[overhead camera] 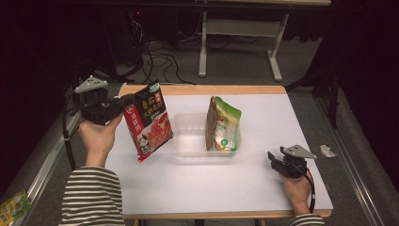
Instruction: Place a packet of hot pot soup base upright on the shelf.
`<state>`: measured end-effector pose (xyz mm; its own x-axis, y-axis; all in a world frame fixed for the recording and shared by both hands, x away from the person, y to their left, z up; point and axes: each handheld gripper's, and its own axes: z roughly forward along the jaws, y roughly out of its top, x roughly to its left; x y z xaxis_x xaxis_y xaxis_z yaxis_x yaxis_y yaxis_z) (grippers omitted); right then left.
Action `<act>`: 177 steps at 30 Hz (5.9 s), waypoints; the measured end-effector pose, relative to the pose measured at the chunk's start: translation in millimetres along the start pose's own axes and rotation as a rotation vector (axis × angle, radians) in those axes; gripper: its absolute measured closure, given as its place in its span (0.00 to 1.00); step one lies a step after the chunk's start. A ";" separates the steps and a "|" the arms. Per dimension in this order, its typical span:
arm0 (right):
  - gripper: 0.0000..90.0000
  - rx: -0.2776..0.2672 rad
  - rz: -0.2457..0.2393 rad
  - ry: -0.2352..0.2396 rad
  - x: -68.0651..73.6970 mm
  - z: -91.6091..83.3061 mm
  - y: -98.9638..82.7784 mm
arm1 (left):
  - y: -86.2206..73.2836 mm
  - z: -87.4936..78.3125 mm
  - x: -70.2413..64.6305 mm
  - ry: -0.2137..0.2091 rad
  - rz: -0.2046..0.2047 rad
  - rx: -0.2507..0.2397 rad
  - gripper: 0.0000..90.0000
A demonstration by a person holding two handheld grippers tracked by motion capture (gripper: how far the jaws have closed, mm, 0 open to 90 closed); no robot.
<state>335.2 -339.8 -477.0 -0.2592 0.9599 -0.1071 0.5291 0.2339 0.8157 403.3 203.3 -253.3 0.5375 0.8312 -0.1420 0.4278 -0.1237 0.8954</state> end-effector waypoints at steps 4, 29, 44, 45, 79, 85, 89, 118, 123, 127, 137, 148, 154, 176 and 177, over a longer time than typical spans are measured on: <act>0.49 -0.002 0.000 0.001 0.0 0.1 -0.1 | 4.5 -1.4 -3.3 -0.002 0.001 -0.014 1.00; 0.49 -0.007 0.002 0.001 -0.3 -0.4 -0.3 | 25.2 -9.9 -15.6 0.001 0.026 -0.044 1.00; 0.49 -0.003 0.005 0.005 -0.2 -0.2 -0.2 | 32.1 23.2 -40.6 -0.058 0.052 -0.022 1.00; 0.49 -0.003 0.005 0.004 -0.3 -0.1 -0.2 | 32.1 26.7 -42.9 -0.061 0.054 -0.019 1.00; 0.48 0.005 -0.003 0.000 0.4 0.2 0.0 | 1.0 121.5 -74.5 -0.072 0.073 0.068 0.99; 0.48 0.005 -0.009 0.003 0.7 0.8 0.1 | -0.3 122.1 -75.3 -0.090 0.076 0.065 0.93; 0.48 0.009 -0.009 0.002 1.0 1.0 0.2 | -0.5 115.5 -75.8 -0.071 0.102 0.071 0.80; 0.48 -0.001 -0.010 -0.001 1.1 0.1 -0.2 | -112.5 89.4 -70.7 -0.069 0.143 0.370 0.71; 0.48 -0.003 -0.013 -0.003 1.1 0.1 -0.3 | -121.3 94.2 -74.4 -0.078 0.148 0.394 0.72; 0.48 -0.001 -0.015 -0.003 1.4 0.0 -0.3 | -121.9 100.4 -80.4 -0.074 0.168 0.404 0.76; 0.48 0.002 -0.019 -0.006 1.5 0.2 0.0 | -123.2 119.8 -86.7 -0.017 0.187 0.433 0.85; 0.48 0.006 -0.019 -0.007 2.7 0.7 0.1 | -124.9 132.7 -87.5 0.029 0.174 0.488 0.93; 0.48 0.009 -0.028 -0.010 3.2 1.2 0.3 | -123.9 136.0 -85.7 0.030 0.131 0.513 0.95; 0.48 0.004 -0.013 -0.006 2.7 0.4 0.0 | -163.1 81.4 -52.7 0.007 0.102 0.168 0.56; 0.48 0.005 -0.011 -0.006 2.8 0.5 0.0 | -165.6 80.8 -49.8 0.017 0.101 0.167 0.55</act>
<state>334.8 -337.0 -477.6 -0.2603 0.9581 -0.1196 0.5303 0.2454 0.8115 364.4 138.6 -428.6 0.5718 0.8191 -0.0463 0.4876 -0.2939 0.8221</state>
